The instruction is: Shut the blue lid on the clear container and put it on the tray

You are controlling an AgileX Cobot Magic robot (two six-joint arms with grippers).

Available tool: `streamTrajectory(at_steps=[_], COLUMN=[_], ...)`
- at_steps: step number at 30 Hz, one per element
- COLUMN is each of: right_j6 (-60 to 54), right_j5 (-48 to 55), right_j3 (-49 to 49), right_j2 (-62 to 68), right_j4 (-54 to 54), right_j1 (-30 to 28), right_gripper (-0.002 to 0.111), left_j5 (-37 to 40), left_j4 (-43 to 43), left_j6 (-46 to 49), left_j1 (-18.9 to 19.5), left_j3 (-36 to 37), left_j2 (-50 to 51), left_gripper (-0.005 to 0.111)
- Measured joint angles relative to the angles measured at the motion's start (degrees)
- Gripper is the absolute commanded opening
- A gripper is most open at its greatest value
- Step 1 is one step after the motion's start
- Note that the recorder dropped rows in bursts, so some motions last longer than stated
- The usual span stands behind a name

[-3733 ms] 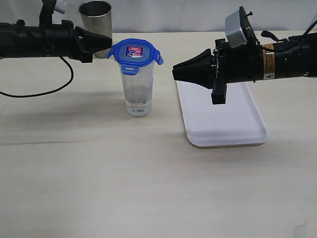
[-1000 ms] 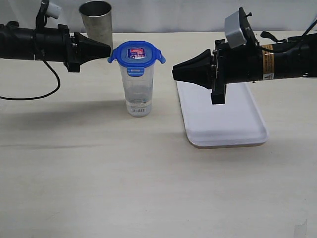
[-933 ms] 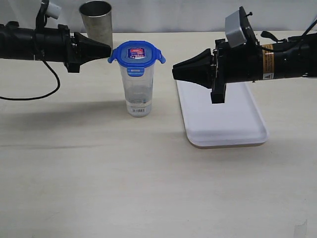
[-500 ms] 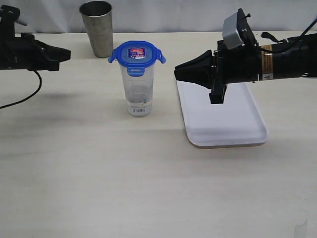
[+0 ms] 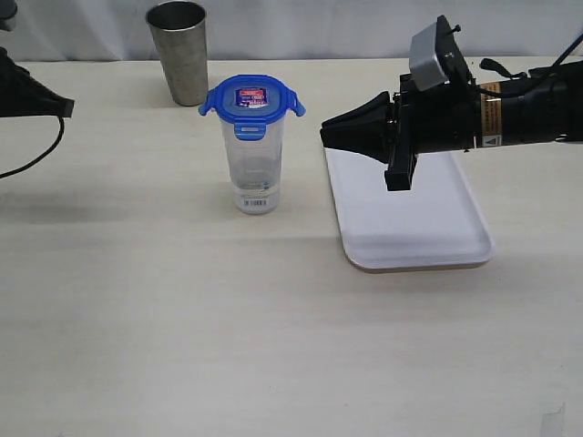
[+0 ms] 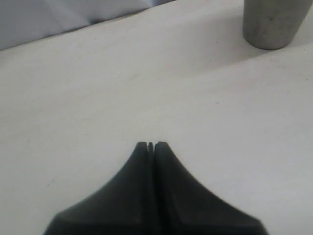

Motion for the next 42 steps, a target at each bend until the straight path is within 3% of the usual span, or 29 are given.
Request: streamTrajectory(at_steps=[3,6,8,11,13,16,18,20,27,31,37,40,42], right_j6=[0.11,0.18,0.18,0.33,0.33,0.33,0.33,0.33,0.59,0.99,1.22,1.22,1.22], right_j5=[0.09,0.09,0.09,0.09,0.09,0.09,0.09,0.09,0.09,0.09,0.09,0.09,0.09], right_j3=[0.0,0.0,0.0,0.0,0.0,0.0,0.0,0.0,0.0,0.0,0.0,0.0,0.0], right_j2=[0.0,0.0,0.0,0.0,0.0,0.0,0.0,0.0,0.0,0.0,0.0,0.0,0.0], right_j4=[0.0,0.0,0.0,0.0,0.0,0.0,0.0,0.0,0.0,-0.13,-0.87,-0.87,-0.87], right_j1=[0.0,0.0,0.0,0.0,0.0,0.0,0.0,0.0,0.0,0.0,0.0,0.0,0.0], right_gripper=[0.004,0.004,0.004,0.004,0.004,0.004,0.004,0.004,0.004,0.004,0.004,0.004,0.004], left_j5=[-2.52,-6.13,-14.88,-35.69,-45.53,-53.7,-56.01,-56.27,-50.96,-58.33,-65.64,-66.19,-65.98], left_j4=[2.17,14.54,30.83,54.11,69.07,91.51,105.45,115.26,131.09,139.24,141.88,144.45,145.87], left_j6=[-6.5,-21.93,-41.67,-75.15,-96.72,-117.64,-125.24,-130.41,-137.24,-137.84,-134.39,-132.07,-131.05], left_j1=[0.62,1.45,1.22,0.76,1.19,2.75,3.76,4.67,6.11,6.11,6.11,6.11,6.11], left_j3=[0.0,0.15,2.11,11.0,16.86,20.67,20.68,20.56,20.47,20.35,19.99,18.81,18.25], left_j2=[0.0,0.0,-0.09,-0.13,-0.13,-0.13,-0.13,-0.38,1.65,7.61,13.73,13.84,13.84], left_gripper=[0.0,0.0,0.0,0.0,0.0,0.0,0.0,0.0,0.0,0.0,0.001,0.011,0.025])
